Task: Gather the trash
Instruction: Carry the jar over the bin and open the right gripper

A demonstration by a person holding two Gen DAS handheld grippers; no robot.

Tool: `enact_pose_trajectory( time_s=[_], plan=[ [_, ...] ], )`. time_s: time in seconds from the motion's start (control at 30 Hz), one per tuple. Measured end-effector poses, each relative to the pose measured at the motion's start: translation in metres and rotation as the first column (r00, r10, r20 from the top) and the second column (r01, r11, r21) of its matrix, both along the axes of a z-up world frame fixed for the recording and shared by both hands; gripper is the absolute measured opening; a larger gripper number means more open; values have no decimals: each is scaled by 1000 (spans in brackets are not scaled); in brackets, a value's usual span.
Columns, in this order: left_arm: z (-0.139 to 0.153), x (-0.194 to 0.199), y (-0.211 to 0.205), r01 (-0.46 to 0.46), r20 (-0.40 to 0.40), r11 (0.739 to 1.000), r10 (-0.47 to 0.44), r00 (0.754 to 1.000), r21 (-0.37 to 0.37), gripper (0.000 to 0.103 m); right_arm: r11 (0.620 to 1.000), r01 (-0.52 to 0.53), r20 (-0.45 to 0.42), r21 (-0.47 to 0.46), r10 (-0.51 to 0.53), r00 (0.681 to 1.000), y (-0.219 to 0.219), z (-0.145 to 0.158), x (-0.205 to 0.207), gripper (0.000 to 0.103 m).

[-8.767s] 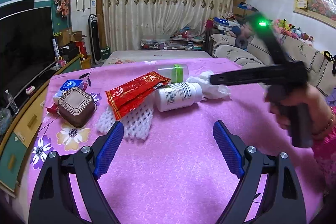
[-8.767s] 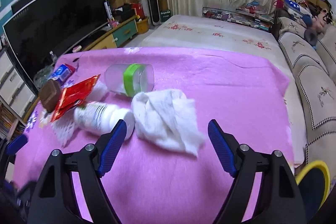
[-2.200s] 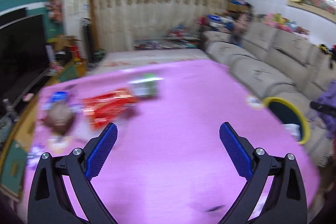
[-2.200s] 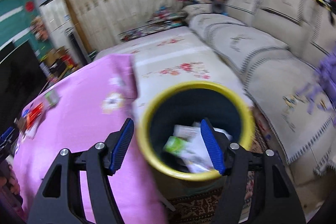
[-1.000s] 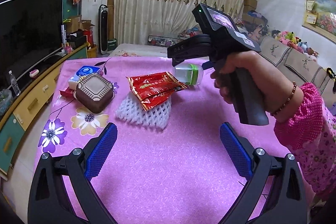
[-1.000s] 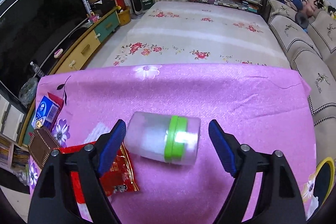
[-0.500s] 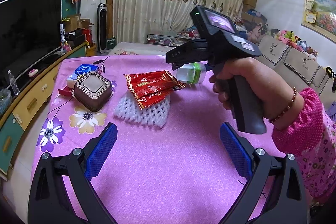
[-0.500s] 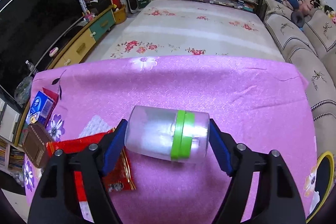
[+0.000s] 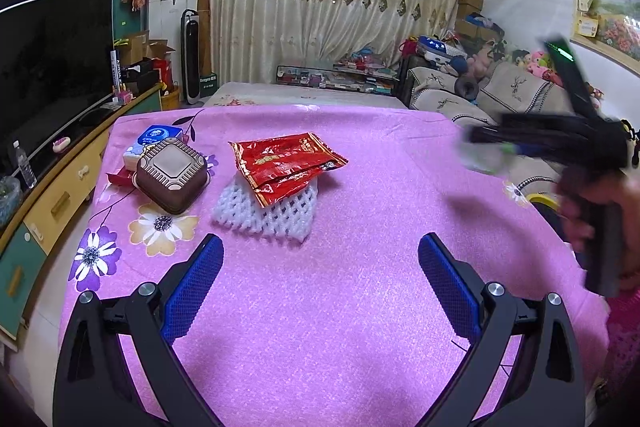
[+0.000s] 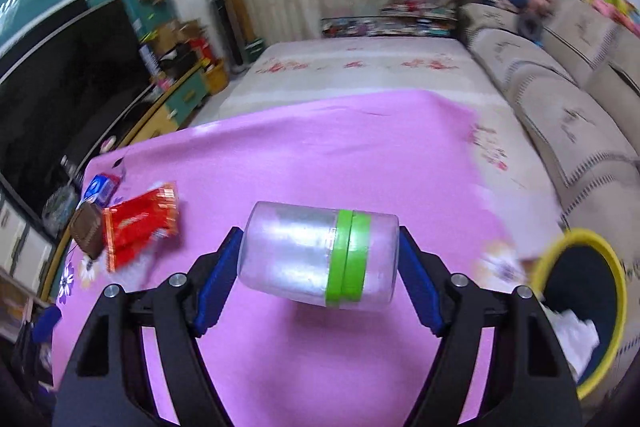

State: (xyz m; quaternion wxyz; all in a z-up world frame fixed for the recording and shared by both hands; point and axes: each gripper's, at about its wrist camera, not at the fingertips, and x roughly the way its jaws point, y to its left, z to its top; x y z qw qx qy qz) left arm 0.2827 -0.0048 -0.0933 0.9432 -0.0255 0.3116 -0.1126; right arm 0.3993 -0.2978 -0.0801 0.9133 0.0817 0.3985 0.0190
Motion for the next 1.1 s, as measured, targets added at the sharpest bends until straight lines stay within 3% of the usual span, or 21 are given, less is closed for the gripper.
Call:
enact_pose_trajectory(
  time_s=[0.23, 0.47, 0.77, 1.1],
  plan=[
    [-3, 2, -3, 5, -4, 1000, -5, 1000, 8, 96, 972, 237, -12, 2, -237, 971, -125, -16, -66, 71],
    [-4, 2, -7, 14, -4, 1000, -14, 1000, 21, 96, 923, 385, -82, 3, -383, 920, -201, -57, -94, 71],
    [-7, 5, -8, 20, -15, 999, -20, 1000, 30, 96, 900, 436, -182, 17, -426, 886, -227, -96, -94, 72],
    [-9, 6, -10, 28, -25, 999, -27, 999, 34, 96, 893, 447, -142, 52, -437, 888, -223, -84, -111, 76]
  ],
)
